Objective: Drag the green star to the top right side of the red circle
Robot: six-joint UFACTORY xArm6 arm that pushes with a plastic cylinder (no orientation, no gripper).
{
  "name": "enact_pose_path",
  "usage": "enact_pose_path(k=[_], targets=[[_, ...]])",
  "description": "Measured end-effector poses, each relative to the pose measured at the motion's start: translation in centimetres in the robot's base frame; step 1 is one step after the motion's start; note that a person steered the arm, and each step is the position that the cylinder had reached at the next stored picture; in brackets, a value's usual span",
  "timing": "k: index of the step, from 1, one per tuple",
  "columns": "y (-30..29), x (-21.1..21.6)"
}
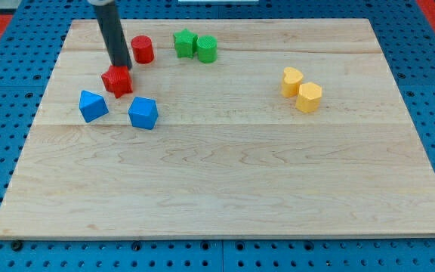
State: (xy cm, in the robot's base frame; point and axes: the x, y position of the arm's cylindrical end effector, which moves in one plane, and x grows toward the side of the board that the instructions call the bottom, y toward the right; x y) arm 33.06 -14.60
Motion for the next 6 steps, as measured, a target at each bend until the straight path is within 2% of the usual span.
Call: enact_pose_path(k=[1,2,5,6], targets=[[5.3,-0.3],[9.8,-2.3],[11.7,-8.1],[7.1,-8.2]])
